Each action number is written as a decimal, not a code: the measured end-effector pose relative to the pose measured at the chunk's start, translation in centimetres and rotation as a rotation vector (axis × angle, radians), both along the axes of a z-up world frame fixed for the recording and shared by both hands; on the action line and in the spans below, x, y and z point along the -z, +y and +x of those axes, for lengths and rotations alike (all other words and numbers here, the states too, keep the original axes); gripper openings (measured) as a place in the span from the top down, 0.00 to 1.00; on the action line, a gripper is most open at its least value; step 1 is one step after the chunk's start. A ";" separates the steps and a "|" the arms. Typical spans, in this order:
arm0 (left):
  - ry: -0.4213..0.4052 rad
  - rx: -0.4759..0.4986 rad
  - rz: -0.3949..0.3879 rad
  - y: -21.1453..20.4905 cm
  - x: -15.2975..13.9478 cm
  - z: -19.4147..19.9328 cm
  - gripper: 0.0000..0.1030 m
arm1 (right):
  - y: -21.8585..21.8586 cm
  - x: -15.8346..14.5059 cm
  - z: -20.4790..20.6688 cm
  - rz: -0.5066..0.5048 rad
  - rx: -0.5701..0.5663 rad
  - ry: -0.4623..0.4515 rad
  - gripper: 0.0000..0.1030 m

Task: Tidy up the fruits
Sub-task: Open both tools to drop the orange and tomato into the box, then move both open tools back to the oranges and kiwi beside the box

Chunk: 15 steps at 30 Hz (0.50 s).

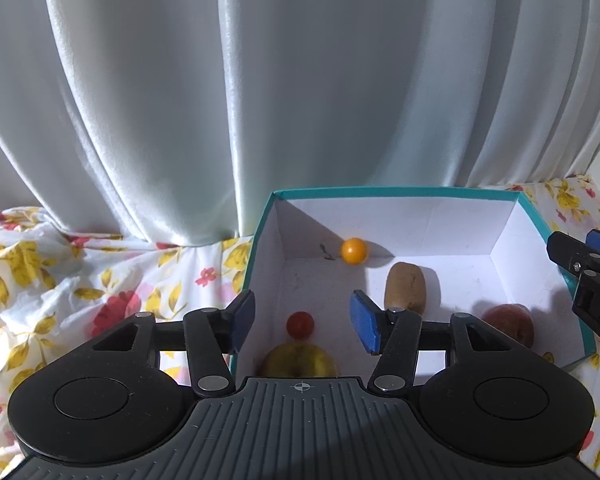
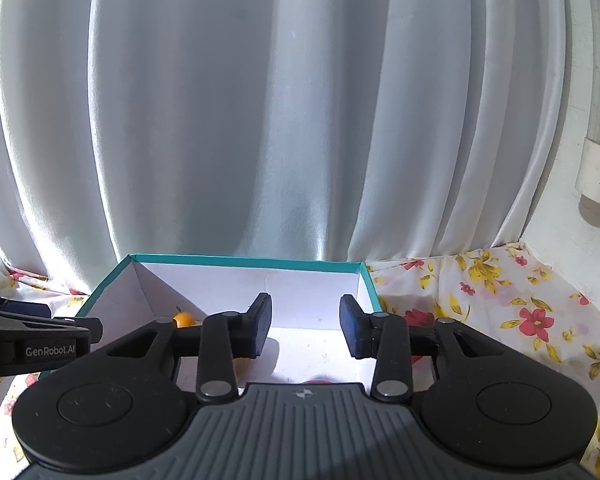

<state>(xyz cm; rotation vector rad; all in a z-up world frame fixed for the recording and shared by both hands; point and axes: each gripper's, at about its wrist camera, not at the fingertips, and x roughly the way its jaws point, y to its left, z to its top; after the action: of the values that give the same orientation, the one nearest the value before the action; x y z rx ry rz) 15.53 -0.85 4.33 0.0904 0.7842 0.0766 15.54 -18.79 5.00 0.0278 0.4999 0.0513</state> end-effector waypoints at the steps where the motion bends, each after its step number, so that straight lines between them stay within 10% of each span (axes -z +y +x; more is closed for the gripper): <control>1: 0.001 0.000 0.002 0.0 0.0 0.0 0.44 | 0.0 0.0 0.0 0.000 0.000 0.002 0.64; 11: -0.003 0.003 0.010 0.0 0.0 -0.2 0.43 | 0.0 -0.1 0.0 0.000 -0.008 0.005 0.60; 15: -0.012 0.018 0.013 0.0 0.0 -1.2 0.42 | -0.1 -0.2 -0.3 0.003 0.002 -0.004 0.38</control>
<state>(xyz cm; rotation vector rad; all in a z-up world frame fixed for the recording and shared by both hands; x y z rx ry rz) 14.37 -0.81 4.29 0.1093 0.7713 0.0647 15.21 -18.91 5.18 0.0311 0.4962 0.0497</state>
